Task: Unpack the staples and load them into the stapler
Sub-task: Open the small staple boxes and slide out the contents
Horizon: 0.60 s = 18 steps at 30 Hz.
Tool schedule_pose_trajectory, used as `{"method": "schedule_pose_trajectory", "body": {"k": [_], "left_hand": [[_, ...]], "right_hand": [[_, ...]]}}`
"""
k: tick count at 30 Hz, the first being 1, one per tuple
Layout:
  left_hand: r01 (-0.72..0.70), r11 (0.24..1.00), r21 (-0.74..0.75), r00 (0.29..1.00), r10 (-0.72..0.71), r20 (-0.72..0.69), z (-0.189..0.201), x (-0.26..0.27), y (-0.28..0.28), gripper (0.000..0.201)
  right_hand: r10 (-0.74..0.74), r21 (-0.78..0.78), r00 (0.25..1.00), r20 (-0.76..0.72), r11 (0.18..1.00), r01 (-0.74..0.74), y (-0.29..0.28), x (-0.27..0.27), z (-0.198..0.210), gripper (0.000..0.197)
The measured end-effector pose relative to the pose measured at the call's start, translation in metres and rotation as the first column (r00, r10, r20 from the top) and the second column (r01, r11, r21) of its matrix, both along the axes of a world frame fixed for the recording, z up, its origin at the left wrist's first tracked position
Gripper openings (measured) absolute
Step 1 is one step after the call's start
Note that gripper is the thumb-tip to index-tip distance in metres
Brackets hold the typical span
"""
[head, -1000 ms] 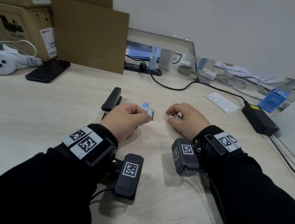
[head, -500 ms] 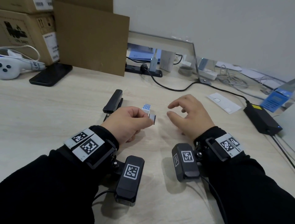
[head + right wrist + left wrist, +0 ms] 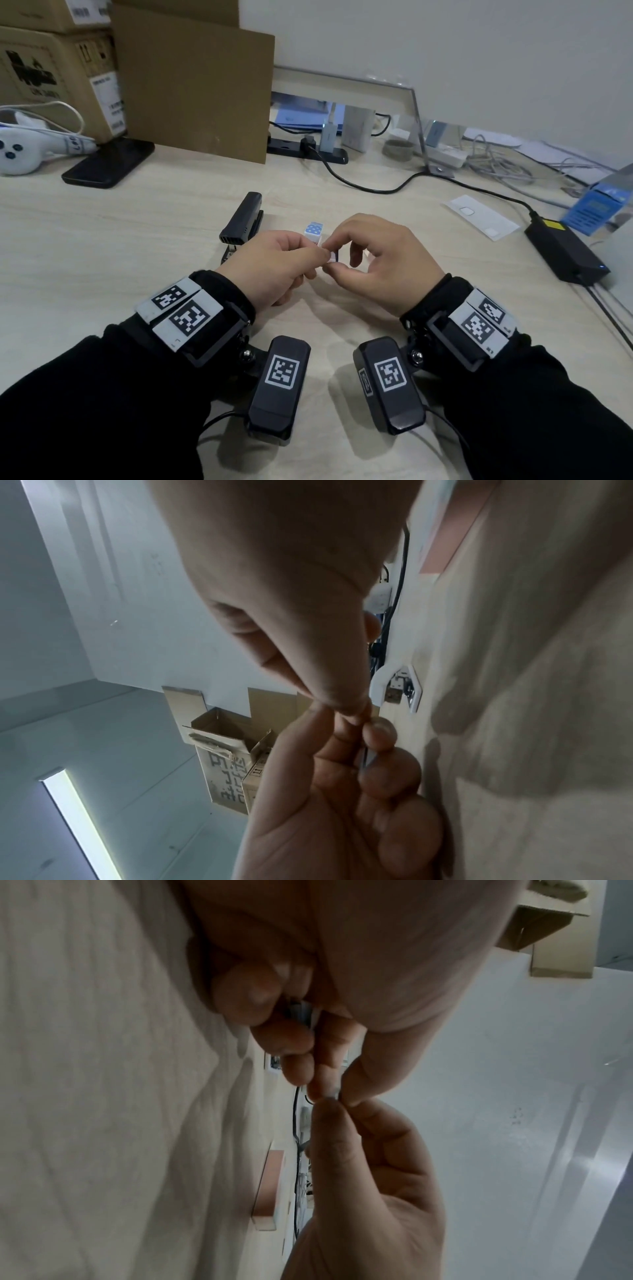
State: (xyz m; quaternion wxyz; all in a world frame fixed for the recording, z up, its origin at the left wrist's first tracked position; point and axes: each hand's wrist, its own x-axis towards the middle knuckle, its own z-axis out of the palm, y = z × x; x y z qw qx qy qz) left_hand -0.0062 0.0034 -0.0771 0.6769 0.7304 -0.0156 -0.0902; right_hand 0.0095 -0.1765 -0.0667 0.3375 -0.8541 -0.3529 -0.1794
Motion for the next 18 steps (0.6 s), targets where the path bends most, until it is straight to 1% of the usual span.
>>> {"method": "schedule_pose_trajectory", "body": {"k": [2, 3, 6, 9, 11, 14, 16, 18], "left_hand": [[-0.024, 1.000, -0.020, 1.000, 0.024, -0.016, 0.002, -0.001, -0.003, 0.018], [-0.035, 0.999, -0.026, 0.999, 0.034, -0.026, 0.003, -0.002, -0.003, 0.021], [-0.004, 0.999, 0.050, 1.000, 0.005, -0.020, 0.003, -0.005, -0.005, 0.037], [-0.016, 0.995, 0.097, 0.999, 0.012, 0.044, 0.004, -0.006, -0.001, 0.044], [-0.013, 0.991, 0.135, 0.994, -0.002, 0.108, 0.005, -0.005, 0.003, 0.040], [0.002, 0.975, 0.222, 0.985, -0.041, 0.170, 0.005, -0.003, 0.008, 0.031], [0.019, 0.971, 0.240, 0.984, -0.061, 0.169, 0.005, -0.002, 0.007, 0.032], [0.037, 0.969, 0.243, 0.985, -0.076, 0.155, 0.005, -0.004, 0.005, 0.029]], "right_hand": [[-0.059, -0.041, 0.998, -0.034, 0.998, 0.057, -0.003, -0.001, 0.001, 0.008], [-0.092, -0.071, 0.994, -0.060, 0.994, 0.088, -0.005, -0.001, 0.001, 0.009], [-0.149, -0.149, 0.980, -0.128, 0.980, 0.130, -0.009, -0.002, 0.000, 0.011], [-0.209, -0.282, 0.956, -0.204, 0.948, 0.147, -0.011, 0.000, -0.002, 0.011], [-0.226, -0.351, 0.951, -0.212, 0.926, 0.142, -0.012, 0.002, -0.003, 0.012], [-0.207, -0.376, 0.954, -0.217, 0.920, 0.114, -0.012, 0.005, -0.004, 0.011], [-0.195, -0.372, 0.955, -0.222, 0.923, 0.102, -0.011, 0.005, -0.005, 0.013], [-0.203, -0.342, 0.956, -0.210, 0.932, 0.123, -0.011, 0.004, -0.005, 0.021]]}}
